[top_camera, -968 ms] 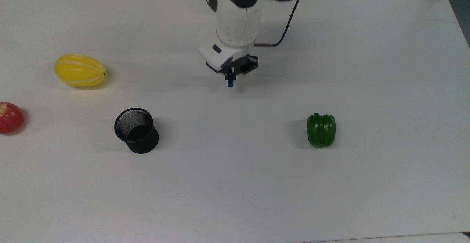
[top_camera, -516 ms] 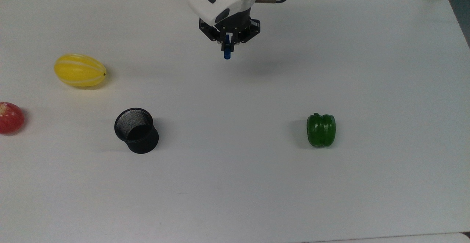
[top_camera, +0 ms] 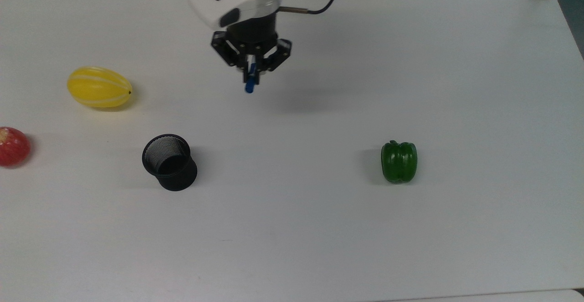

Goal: Place marker
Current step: 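Carry the marker over the black mesh pen cup and lower it in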

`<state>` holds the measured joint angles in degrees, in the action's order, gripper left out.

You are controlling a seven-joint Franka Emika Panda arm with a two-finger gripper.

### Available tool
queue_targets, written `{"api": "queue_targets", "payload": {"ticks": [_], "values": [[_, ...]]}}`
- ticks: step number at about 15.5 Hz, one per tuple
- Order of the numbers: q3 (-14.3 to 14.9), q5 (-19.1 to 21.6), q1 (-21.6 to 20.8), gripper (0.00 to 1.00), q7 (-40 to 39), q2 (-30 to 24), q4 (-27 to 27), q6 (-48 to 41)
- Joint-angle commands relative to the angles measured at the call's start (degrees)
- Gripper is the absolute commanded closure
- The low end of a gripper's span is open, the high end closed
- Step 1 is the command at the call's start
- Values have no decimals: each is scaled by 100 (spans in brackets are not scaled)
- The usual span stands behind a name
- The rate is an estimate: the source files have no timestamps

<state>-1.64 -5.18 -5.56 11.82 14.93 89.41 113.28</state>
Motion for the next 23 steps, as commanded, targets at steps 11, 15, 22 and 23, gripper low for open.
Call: {"api": "queue_targets", "payload": {"ticks": [11,15,22,23], "values": [[375,-325,784,87,-4,501,191,3849],[392,-387,881,87,-4,660,296,4536],[392,-545,1021,86,4,1283,314,5274],[392,-537,1022,86,4,1327,305,5292]]}}
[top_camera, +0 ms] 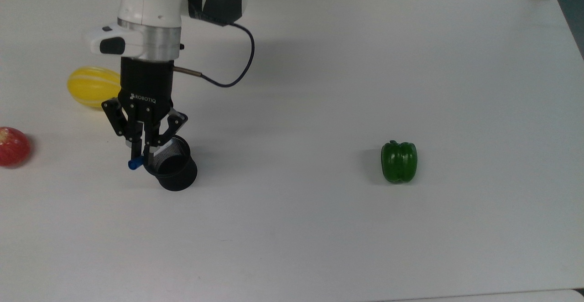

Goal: Place marker
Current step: 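Carry the marker over the black mesh pen cup and lower it in, then open the gripper to release the marker into the cup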

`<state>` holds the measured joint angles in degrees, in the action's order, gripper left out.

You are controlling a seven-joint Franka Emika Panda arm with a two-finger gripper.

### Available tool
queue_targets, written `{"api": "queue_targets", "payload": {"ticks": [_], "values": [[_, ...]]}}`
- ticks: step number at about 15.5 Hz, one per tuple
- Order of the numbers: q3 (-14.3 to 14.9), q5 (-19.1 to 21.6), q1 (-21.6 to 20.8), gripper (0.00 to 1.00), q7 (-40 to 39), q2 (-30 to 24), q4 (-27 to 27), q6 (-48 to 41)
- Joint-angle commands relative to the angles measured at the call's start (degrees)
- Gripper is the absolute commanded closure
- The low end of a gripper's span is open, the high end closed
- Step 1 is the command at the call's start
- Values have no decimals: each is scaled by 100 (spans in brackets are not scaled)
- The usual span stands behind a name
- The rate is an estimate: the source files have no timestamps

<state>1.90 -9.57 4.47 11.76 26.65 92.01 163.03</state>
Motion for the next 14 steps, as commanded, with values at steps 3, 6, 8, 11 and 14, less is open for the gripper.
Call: {"api": "queue_targets", "payload": {"ticks": [3,6,8,11,14], "values": [[39,-107,19,85,19,200,150,326],[39,-124,19,79,19,209,177,317],[39,-115,19,57,19,209,194,326],[39,-124,19,0,45,200,203,317],[39,-115,1,0,37,191,203,317]]}}
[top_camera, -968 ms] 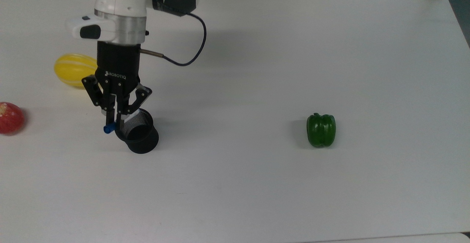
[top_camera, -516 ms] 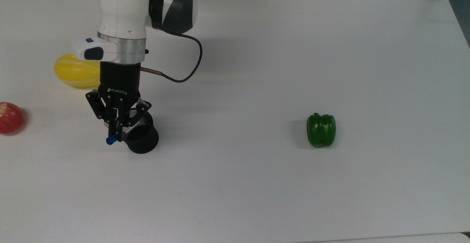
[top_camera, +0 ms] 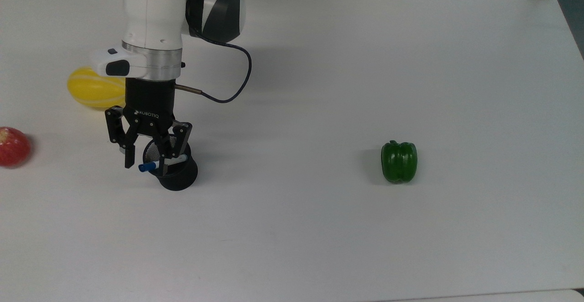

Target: Place marker

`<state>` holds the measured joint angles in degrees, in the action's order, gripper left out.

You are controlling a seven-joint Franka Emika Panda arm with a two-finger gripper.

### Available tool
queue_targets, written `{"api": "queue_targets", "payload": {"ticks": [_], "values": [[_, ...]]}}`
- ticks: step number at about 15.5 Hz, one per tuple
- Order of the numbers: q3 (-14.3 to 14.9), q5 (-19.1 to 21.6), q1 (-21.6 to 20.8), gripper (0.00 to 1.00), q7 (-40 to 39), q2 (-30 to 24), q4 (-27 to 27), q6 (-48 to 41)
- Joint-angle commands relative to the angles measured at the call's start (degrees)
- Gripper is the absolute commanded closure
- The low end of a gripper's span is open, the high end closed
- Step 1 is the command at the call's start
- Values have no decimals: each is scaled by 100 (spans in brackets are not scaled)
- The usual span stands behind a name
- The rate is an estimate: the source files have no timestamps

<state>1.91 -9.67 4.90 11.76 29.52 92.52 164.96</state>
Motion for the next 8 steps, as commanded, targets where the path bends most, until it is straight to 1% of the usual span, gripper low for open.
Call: {"api": "queue_targets", "payload": {"ticks": [1,8], "values": [[38,-105,-50,0,46,-96,152,124],[38,-114,-112,0,37,-184,100,10]]}}
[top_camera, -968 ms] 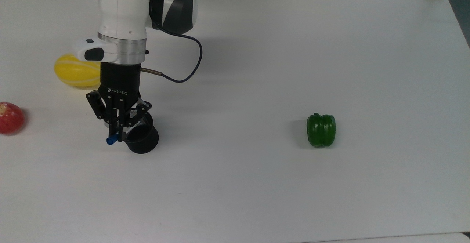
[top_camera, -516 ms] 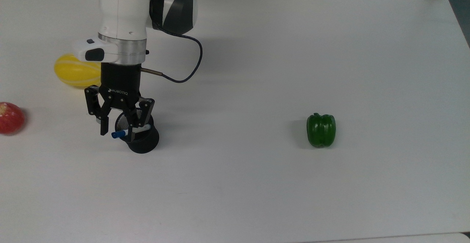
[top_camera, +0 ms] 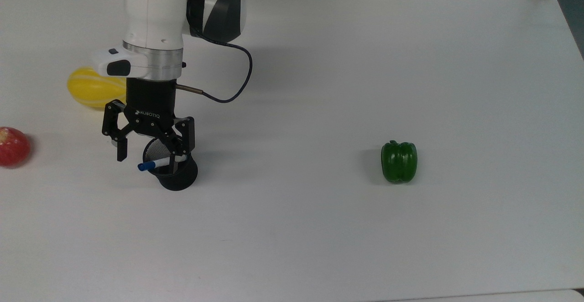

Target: Place marker

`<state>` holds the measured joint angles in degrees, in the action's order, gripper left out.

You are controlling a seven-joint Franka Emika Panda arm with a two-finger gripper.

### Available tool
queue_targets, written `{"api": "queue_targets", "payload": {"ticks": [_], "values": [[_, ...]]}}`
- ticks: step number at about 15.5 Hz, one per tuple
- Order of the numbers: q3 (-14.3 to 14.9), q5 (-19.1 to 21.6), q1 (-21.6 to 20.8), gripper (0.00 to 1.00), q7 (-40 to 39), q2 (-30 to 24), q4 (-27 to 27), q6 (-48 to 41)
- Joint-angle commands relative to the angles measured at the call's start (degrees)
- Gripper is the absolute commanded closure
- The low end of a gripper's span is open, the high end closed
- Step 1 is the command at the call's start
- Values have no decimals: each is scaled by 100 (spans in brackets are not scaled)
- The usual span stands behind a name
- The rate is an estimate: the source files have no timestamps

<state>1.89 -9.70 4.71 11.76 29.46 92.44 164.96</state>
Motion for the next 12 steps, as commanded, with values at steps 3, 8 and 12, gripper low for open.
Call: {"api": "queue_targets", "payload": {"ticks": [3,8,12], "values": [[-22,-120,-189,0,28,-370,90,-428],[-39,-93,-716,0,19,-1098,-50,-2465],[-39,-49,-1147,0,28,-1687,-59,-4135]]}}
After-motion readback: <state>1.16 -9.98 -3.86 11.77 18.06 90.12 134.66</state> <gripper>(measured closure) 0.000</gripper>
